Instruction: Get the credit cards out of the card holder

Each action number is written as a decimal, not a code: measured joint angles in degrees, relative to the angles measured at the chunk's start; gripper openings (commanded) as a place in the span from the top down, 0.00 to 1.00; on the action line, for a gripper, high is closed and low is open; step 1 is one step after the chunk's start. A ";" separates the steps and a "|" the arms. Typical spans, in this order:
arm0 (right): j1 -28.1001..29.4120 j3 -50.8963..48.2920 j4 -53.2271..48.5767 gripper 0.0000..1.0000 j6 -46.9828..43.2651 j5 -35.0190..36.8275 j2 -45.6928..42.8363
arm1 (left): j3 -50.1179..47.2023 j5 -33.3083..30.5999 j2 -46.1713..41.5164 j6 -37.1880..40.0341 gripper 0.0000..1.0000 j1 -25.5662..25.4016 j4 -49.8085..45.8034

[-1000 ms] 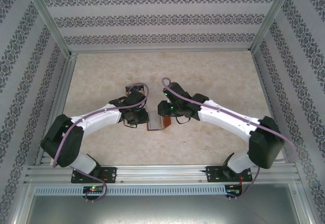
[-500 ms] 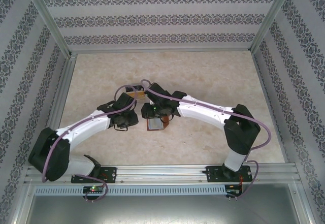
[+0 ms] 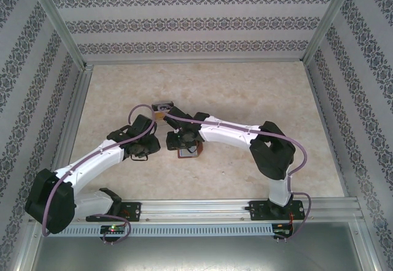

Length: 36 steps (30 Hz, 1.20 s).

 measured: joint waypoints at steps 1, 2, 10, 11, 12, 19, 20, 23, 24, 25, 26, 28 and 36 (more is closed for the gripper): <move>-0.33 -0.02 -0.87 0.64 0.02 0.70 0.02 | 0.00 0.52 0.02 0.00 0.74 0.00 0.15; -0.59 -0.04 -1.36 0.64 0.00 1.33 0.02 | 0.00 0.96 0.07 0.02 0.74 0.00 0.39; -4.26 -5.33 -4.04 0.68 0.02 5.70 -3.04 | 0.00 5.68 3.41 0.09 0.73 -0.57 4.24; -4.63 -5.90 -4.46 0.69 0.02 6.27 -3.69 | 0.02 5.97 4.11 0.09 0.73 -0.94 4.66; -4.92 -6.34 -4.87 0.69 0.04 6.69 -4.28 | 0.11 6.34 4.79 0.13 0.73 -1.33 4.92; -5.49 -8.07 -5.01 0.66 -0.17 7.56 -6.51 | 2.25 8.66 8.87 0.28 0.73 -3.61 7.13; -5.44 -8.07 -4.70 0.66 -0.22 7.50 -6.54 | 2.58 8.83 9.29 0.28 0.73 -3.85 7.50; -4.81 -7.61 -4.09 0.68 -0.48 7.06 -6.51 | 3.06 9.31 10.25 0.28 0.73 -4.31 8.24; -4.59 -7.13 -3.93 0.68 -0.52 6.47 -6.51 | 3.13 9.53 10.49 0.28 0.73 -4.35 8.39; -4.35 -6.64 -3.85 0.70 -0.59 6.12 -6.47 | 3.13 9.60 10.64 0.31 0.73 -4.42 8.57; -4.35 -5.99 -3.48 0.71 -0.63 5.57 -6.36 | 3.15 9.77 10.78 0.31 0.73 -4.50 8.68; -4.07 -4.72 -2.73 0.73 -0.61 4.68 -5.70 | 3.15 10.16 10.99 0.31 0.73 -4.68 8.92; -4.15 -3.43 -3.17 0.79 -0.22 4.42 -1.46 | 3.39 10.84 12.31 0.33 0.73 -5.07 9.81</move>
